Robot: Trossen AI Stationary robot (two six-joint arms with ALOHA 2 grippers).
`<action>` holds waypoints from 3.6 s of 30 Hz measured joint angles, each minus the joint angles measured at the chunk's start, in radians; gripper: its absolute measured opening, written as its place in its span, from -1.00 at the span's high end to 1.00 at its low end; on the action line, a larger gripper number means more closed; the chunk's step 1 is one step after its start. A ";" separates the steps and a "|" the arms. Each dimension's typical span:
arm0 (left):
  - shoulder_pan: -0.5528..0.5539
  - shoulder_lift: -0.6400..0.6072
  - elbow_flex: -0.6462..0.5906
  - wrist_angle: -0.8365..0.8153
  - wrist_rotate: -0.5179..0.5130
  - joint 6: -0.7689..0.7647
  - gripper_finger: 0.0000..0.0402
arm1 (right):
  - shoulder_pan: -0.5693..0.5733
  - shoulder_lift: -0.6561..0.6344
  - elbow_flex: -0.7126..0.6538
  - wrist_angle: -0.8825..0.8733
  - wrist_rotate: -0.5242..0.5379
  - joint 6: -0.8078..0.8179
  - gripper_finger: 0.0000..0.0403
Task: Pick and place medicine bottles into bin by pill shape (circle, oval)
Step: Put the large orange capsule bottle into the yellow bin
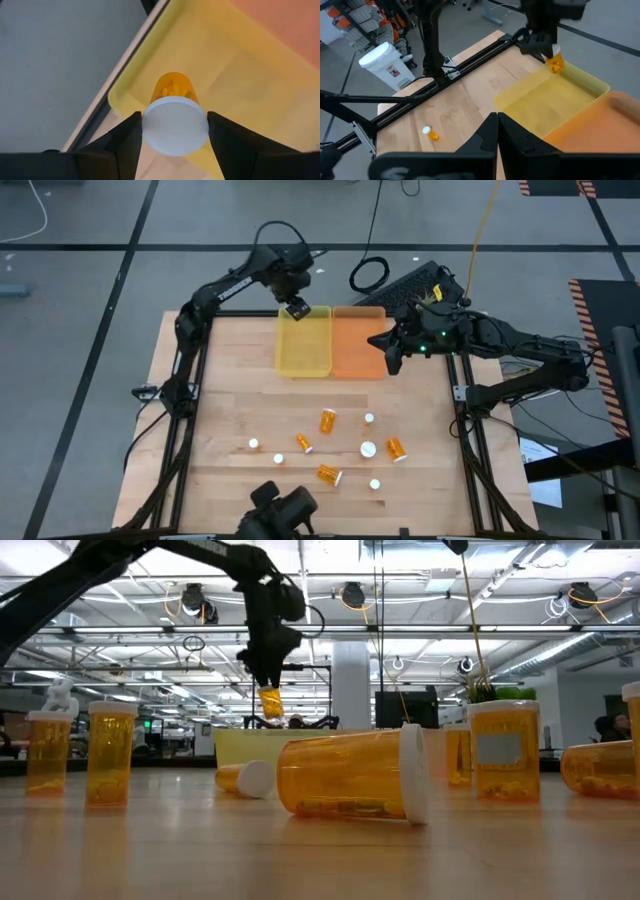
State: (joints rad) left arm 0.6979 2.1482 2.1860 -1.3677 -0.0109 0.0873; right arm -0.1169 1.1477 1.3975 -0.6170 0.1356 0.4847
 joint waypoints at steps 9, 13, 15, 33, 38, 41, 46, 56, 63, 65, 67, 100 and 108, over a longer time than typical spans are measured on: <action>-0.007 0.094 0.000 0.000 -0.017 0.001 -0.06 | 0.000 0.000 0.000 0.000 0.002 0.000 1.00; -0.008 0.122 0.000 -0.007 -0.018 -0.014 -0.06 | 0.000 0.000 0.000 -0.001 0.002 0.000 1.00; -0.009 0.130 0.000 -0.007 -0.020 -0.015 -0.06 | 0.000 0.000 0.000 -0.001 0.002 0.000 1.00; -0.049 0.138 -0.110 0.039 -0.044 -0.016 -0.07 | 0.000 0.000 0.000 -0.001 0.002 -0.007 1.00; -0.072 0.138 -0.114 0.063 -0.052 -0.028 -0.10 | 0.000 0.000 0.000 -0.001 0.000 -0.007 1.00; -0.084 0.138 -0.114 0.068 -0.098 -0.045 -0.19 | 0.000 0.000 0.000 -0.001 -0.001 -0.012 1.00; -0.093 0.138 -0.115 0.064 -0.150 -0.040 -0.39 | 0.000 0.000 0.000 -0.001 -0.005 -0.018 1.00; -0.102 0.088 -0.115 0.012 -0.154 -0.064 -0.54 | 0.000 0.000 0.000 -0.007 -0.008 -0.018 1.00; -0.132 -0.036 -0.115 0.008 -0.142 -0.093 -0.54 | 0.000 -0.019 0.000 -0.035 -0.029 -0.009 1.00; -0.148 -0.072 -0.115 0.011 -0.129 -0.121 -0.54 | -0.001 -0.033 0.001 -0.052 -0.036 0.001 1.00; -0.167 -0.110 -0.115 0.009 -0.118 -0.156 -0.54 | -0.001 -0.050 0.001 -0.077 -0.036 0.002 1.00; -0.754 -0.093 -0.114 0.043 -0.019 -1.165 -0.54 | 0.000 -0.184 0.001 -0.377 -0.145 -0.010 1.00; -0.755 -0.005 -0.114 0.091 0.058 -1.247 -0.55 | 0.001 -0.185 0.001 -0.381 -0.179 -0.007 1.00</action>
State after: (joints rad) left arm -0.0568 2.1433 2.0716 -1.2764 0.0469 -1.1600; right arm -0.1158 0.9623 1.3987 -0.9979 -0.0437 0.4778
